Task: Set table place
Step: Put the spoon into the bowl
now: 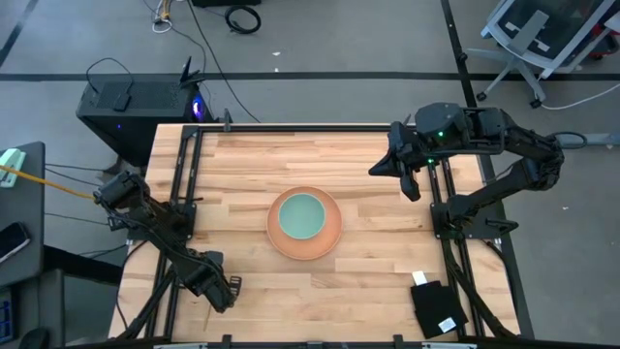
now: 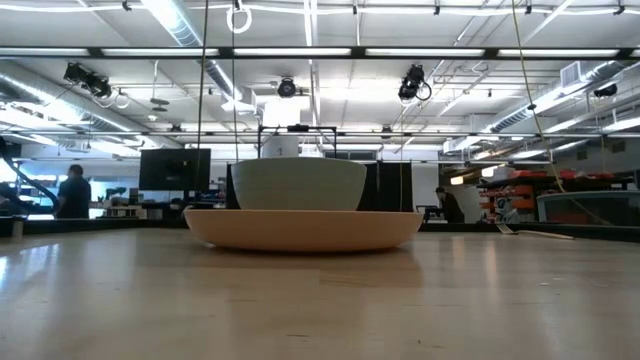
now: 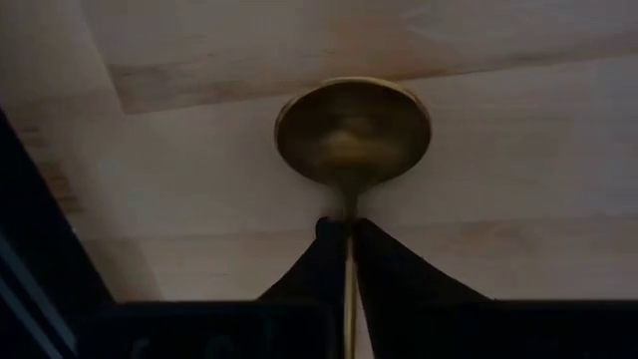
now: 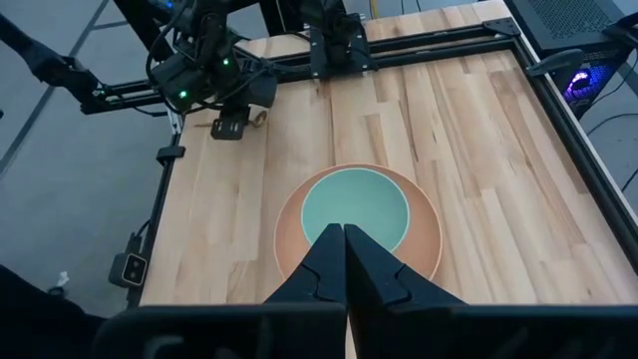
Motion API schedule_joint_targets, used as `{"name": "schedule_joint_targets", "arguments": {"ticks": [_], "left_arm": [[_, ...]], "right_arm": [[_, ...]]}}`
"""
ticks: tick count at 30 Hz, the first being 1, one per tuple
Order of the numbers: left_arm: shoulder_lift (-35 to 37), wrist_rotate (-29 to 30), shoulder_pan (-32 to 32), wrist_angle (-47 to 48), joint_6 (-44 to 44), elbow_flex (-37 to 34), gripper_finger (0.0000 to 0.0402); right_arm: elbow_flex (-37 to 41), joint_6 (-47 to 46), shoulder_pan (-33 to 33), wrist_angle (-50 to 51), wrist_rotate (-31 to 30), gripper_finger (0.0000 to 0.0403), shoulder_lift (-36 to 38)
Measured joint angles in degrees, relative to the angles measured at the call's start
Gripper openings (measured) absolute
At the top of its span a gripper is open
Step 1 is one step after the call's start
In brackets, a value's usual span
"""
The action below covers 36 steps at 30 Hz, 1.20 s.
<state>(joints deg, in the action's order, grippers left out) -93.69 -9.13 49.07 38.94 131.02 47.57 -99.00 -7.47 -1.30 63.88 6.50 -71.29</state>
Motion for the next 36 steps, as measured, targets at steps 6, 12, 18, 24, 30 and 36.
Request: {"name": "schedule_joint_targets", "arguments": {"ticks": [6,12,18,24,30,36], "left_arm": [[0.0,-1.3,0.0,0.4,-0.2,0.0,0.0013],[1.8,-2.9,-1.0,0.1,-0.4,-0.2,0.0011],[5.5,-2.5,-2.5,1.1,-1.8,-0.2,0.0010],[10.5,-2.3,-5.9,6.4,-7.6,2.9,0.0010],[13.9,-2.3,-15.0,26.6,-24.5,15.6,0.0010],[13.4,-2.9,-28.0,38.7,-45.2,29.0,0.0010]], "right_arm": [[0.0,0.0,0.0,0.0,0.0,0.0001,0.0],[0.0,0.0,0.0,0.0,0.0,0.0001,0.0],[0.0,0.0,0.0,0.0,0.0,0.0001,0.0],[0.0,0.1,0.0,0.0,0.0,0.0001,0.0],[0.0,0.5,0.0,0.0,0.0,0.0001,0.0],[0.0,1.2,0.0,0.0,0.0,0.0001,0.0]]}}
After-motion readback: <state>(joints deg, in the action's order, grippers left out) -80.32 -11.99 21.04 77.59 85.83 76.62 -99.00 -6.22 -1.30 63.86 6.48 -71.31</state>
